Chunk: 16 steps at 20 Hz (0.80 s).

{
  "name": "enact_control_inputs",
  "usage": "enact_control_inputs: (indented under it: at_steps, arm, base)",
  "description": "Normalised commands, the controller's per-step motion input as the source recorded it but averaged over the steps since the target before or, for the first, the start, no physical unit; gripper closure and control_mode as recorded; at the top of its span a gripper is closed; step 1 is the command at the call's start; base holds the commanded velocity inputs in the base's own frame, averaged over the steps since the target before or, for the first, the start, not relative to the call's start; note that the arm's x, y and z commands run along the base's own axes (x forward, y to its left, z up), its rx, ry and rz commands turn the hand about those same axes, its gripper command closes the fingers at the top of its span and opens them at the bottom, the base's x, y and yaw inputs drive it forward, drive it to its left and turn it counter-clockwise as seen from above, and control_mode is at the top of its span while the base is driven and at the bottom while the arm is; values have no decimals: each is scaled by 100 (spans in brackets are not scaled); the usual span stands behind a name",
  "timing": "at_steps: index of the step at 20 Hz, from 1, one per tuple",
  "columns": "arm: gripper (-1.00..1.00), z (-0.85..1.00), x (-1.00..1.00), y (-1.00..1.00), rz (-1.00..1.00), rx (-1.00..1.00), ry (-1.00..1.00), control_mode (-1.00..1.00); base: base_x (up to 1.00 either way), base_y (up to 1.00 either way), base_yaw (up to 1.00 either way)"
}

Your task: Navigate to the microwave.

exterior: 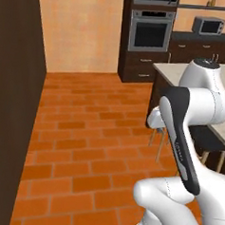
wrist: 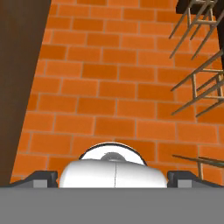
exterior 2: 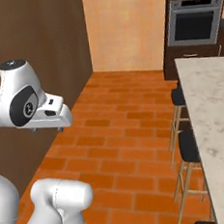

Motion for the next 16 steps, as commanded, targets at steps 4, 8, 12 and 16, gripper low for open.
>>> enact_control_inputs:
  at_steps: [4,8,12,16]
  arm:
    - [-100,0,0,0,0,0,0,100]
    - [-100,0,0,0,0,0,0,100]
    - [-100,0,0,0,0,0,0,100]
    - [-100,0,0,0,0,0,0,100]
  base:
    - [100,0,3]
    - [100,0,4]
    - [100,0,4]
    - [100,0,3]
